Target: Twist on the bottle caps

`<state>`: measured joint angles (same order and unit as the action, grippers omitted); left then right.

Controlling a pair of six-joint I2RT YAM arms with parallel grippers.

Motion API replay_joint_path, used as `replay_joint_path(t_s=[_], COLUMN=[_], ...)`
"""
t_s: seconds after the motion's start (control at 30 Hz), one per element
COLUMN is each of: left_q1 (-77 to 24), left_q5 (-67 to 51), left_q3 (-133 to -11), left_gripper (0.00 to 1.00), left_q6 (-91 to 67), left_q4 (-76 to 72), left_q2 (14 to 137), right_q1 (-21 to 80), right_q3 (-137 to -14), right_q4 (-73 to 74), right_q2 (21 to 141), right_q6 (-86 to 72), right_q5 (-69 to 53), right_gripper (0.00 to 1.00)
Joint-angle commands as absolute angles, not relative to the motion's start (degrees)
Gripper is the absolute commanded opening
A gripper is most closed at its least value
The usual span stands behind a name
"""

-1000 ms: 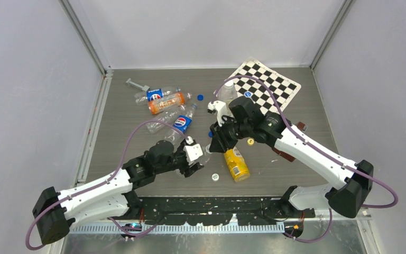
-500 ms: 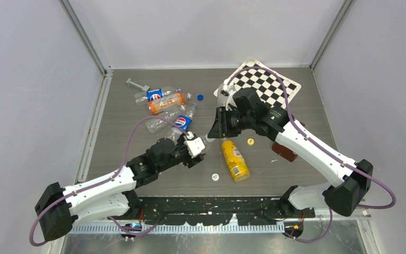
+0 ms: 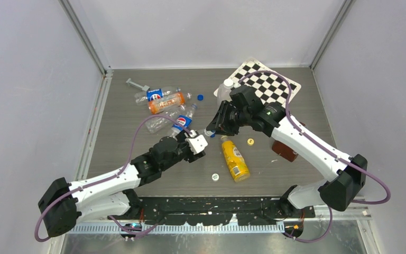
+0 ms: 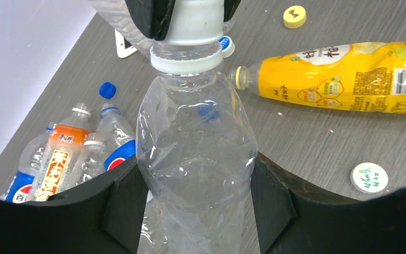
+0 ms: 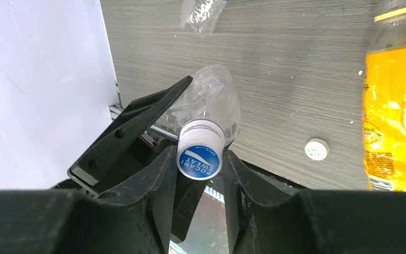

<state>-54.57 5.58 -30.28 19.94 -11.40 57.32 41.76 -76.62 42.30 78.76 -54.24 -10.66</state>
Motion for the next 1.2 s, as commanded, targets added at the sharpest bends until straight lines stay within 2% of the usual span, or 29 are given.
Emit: replay_joint_path(t_s=[0.0, 0.07, 0.23, 0.3, 0.37, 0.6, 0.77, 0.8, 0.87, 1.03, 1.17], left_q1=[-55.1, -55.1, -55.1, -55.1, -55.1, -55.1, -54.8, -54.4, -53.2, -48.1, -44.8], left_q5=[4.7, 4.8, 6.5, 8.3, 9.7, 12.6, 11.6, 10.3, 7.1, -6.7, -17.3], left_q3=[-32.3, -32.1, -31.7, -31.7, -31.9, -33.2, -35.2, -35.5, -35.8, -37.0, -38.0], left_gripper=[0.00, 0.00, 0.00, 0.00, 0.00, 0.00, 0.00, 0.00, 0.00, 0.00, 0.00], left_q6=[20.9, 20.9, 20.4, 19.8, 19.4, 15.6, 11.1, 10.0, 7.2, 0.5, -3.7], left_q4=[-28.6, -28.9, -28.9, -28.4, -27.4, -23.5, -19.2, -18.7, -18.1, -17.3, -18.3], left_q2=[56.8, 57.0, 57.5, 57.6, 57.9, 59.6, 61.0, 61.1, 61.2, 62.3, 63.4], right_q1=[42.9, 42.8, 42.9, 42.8, 42.8, 42.8, 42.8, 42.7, 41.3, 31.2, 27.8], right_q3=[-76.5, -77.0, -79.4, -80.4, -81.6, -85.1, -85.8, -85.7, -85.0, -82.6, -80.7], right_q4=[38.7, 38.6, 39.4, 40.0, 40.8, 41.8, 40.5, 40.3, 39.3, 35.2, 31.1], right_q2=[79.5, 79.3, 77.7, 76.9, 76.2, 74.1, 71.0, 70.0, 68.7, 67.8, 67.6], right_q6=[-62.2, -62.6, -59.8, -58.4, -56.7, -50.6, -38.6, -35.0, -30.7, -24.4, -16.3], right_q5=[-11.9, -11.2, -6.9, -4.9, -3.7, -2.8, -3.1, -3.4, -5.7, -21.1, -31.1], right_gripper=[0.06, 0.15, 0.56, 0.68, 0.76, 0.82, 0.85, 0.90, 0.92, 0.88, 0.86])
